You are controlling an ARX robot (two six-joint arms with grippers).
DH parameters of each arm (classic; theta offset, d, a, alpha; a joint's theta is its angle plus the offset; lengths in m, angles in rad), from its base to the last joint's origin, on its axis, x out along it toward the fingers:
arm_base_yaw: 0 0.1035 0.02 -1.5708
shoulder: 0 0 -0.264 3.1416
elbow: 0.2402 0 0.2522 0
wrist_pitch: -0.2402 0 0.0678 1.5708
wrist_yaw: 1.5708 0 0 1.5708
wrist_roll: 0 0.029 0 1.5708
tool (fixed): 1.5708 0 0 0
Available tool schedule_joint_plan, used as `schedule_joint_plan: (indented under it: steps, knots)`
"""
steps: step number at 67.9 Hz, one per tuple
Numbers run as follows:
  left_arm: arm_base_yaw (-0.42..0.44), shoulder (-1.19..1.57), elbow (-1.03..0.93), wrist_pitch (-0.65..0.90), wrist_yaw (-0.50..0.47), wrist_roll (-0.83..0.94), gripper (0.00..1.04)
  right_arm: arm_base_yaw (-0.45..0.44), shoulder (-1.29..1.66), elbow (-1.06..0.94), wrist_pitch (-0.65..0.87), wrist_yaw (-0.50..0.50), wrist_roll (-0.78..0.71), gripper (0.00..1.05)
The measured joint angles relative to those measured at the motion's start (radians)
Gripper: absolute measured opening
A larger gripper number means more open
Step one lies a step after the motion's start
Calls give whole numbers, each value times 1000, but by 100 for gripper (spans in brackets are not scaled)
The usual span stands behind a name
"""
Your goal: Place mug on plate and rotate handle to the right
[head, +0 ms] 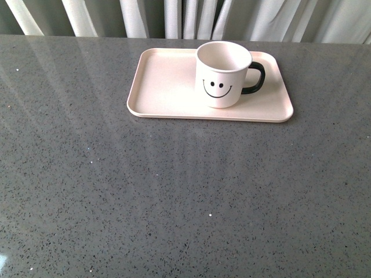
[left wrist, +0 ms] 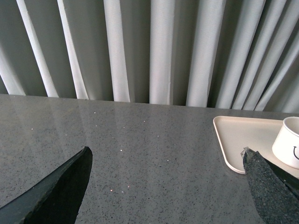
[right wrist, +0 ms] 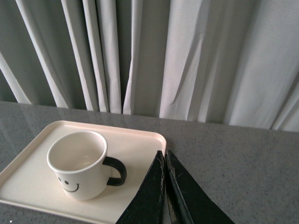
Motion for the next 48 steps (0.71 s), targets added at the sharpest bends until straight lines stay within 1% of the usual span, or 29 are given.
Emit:
schedule_joint_plan:
  steps: [14,18,21,42,48]
  knots:
    - [0,0,0,0,0,0,95,0,-178,-148,-30,1,0,2]
    - [0,0,0,0,0,0,95,0,-185,-185,14,0,0,2]
    - [0,0,0,0,0,0,95,0,-200,-212,13,0,0,2]
    - [0,0,0,0,0,0,95,0,-441,-299,-150,0,0,2]
    - [0,0,0,0,0,0,95,0,-531,-318,-221,0,0,2]
